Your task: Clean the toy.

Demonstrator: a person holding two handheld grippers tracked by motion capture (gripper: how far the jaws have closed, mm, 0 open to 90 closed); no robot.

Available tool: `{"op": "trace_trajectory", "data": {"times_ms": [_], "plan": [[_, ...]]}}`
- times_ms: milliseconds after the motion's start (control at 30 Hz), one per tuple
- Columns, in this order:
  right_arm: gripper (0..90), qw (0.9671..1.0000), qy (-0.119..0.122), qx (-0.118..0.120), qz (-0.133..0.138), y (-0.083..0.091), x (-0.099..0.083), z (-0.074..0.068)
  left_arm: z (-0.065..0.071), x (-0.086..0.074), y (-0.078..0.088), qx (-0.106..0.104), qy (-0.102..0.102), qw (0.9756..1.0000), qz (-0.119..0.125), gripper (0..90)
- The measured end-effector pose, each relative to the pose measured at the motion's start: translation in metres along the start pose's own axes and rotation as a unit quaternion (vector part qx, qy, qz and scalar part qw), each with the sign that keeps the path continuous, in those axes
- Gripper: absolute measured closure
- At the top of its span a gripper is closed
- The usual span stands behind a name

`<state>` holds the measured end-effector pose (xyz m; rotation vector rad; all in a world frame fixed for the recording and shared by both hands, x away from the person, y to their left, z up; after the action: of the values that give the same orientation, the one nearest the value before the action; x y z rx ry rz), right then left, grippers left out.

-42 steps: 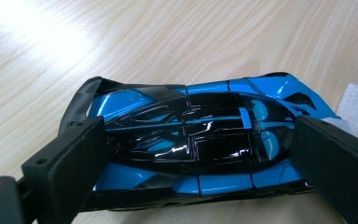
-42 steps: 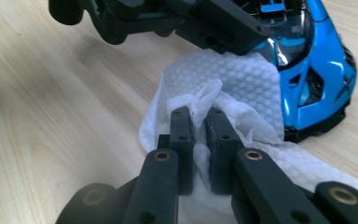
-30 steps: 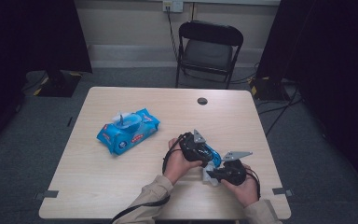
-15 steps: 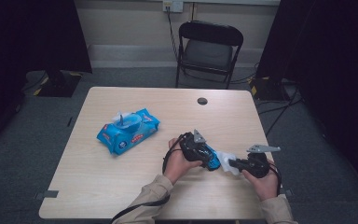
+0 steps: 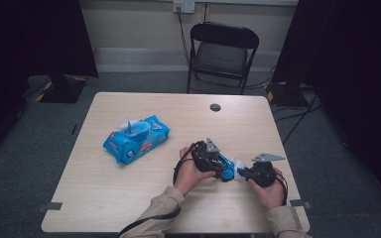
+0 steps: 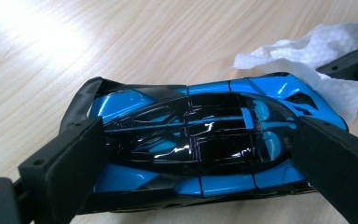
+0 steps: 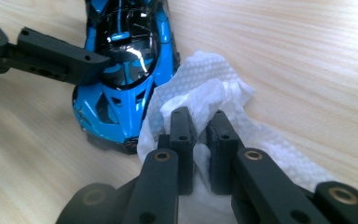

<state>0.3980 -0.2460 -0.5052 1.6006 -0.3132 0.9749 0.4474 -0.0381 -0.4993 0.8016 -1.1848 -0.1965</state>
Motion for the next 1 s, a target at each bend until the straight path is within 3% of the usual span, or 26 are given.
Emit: {"op": "trace_trajectory", "data": {"times_ms": [1000], "plan": [[83.2,0.9980,0.027,0.048,-0.031,0.014,-0.007,-0.019,0.002,0.001,-0.001,0.002,0.000,1.0000,-0.005,1.3]]}}
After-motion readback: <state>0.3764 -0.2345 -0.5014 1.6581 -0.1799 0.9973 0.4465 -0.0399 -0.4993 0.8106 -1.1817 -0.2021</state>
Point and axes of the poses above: each handheld gripper's, and its own axes: y roughly backward along the jaws, x roughly out of its top, z roughly to its right, the point moved 2 cm from there along -y, roughly forward along the jaws, and after that the axes turned 13 degrees about -x, right-handed, at the moved point
